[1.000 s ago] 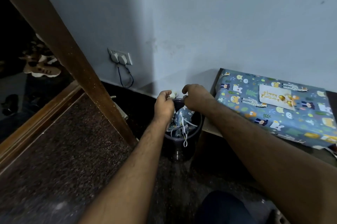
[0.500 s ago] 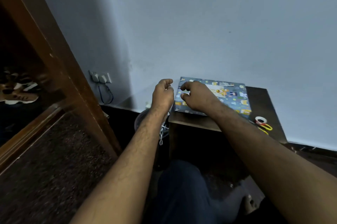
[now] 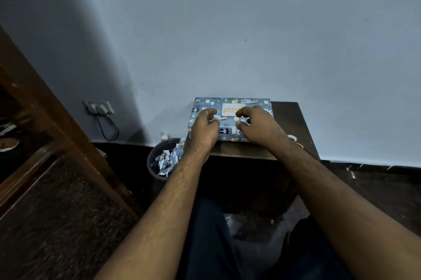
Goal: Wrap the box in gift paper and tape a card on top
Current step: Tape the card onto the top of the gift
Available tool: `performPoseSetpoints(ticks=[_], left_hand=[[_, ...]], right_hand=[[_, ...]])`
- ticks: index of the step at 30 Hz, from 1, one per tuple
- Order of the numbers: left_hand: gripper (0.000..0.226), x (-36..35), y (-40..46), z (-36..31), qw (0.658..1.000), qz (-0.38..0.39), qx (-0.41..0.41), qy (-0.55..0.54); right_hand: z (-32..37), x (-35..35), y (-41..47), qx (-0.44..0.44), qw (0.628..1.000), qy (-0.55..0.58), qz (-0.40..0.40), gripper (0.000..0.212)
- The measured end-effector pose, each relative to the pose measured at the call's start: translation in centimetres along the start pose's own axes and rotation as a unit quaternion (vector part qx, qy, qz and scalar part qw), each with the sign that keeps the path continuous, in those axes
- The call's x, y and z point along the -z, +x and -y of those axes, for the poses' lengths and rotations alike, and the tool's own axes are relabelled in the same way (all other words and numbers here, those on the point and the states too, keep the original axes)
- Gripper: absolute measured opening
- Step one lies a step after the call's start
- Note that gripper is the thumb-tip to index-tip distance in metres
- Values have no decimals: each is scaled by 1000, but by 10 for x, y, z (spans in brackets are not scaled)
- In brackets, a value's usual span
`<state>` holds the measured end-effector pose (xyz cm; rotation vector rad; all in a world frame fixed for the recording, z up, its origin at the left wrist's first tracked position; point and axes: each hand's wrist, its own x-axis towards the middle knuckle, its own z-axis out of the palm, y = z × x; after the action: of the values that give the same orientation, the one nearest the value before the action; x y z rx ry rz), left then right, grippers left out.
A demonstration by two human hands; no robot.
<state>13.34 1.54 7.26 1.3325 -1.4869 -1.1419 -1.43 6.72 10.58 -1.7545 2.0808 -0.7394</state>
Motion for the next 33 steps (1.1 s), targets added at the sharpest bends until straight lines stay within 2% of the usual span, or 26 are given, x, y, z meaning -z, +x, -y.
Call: performPoseSetpoints(ticks=[9,12,15,19,21,25,27,33], left_hand=[[31,-32,25,28,999,-28,10,11],[27,-40,34,39,998,-50,-13,28],[23,-44,38,48,996,-62,-39,57],[24,-37,49,54,982,-102,-84,134],[24,-30,58,60,970,-134,-92,178],[36,-21,71,74,951,-173,-13,255],[45,-20,75,79,960,-162,11,227],[57,-22,86,80,975,-124,-7,183]], right_hand=[[-66,-22,15,-37,998,9,-39,34],[-81,-41,19,-36,996,20,-82,30],[-97,-56,15,-30,987,-10,-158,30],[-114,-68,16,-66,974,-12,-215,38],[-117,-68,20,-98,971,2,-217,41],[-125,-68,24,-98,975,83,-182,43],[-129,-69,28,-92,976,83,-180,44],[-136,-72,43,-70,975,117,-174,54]])
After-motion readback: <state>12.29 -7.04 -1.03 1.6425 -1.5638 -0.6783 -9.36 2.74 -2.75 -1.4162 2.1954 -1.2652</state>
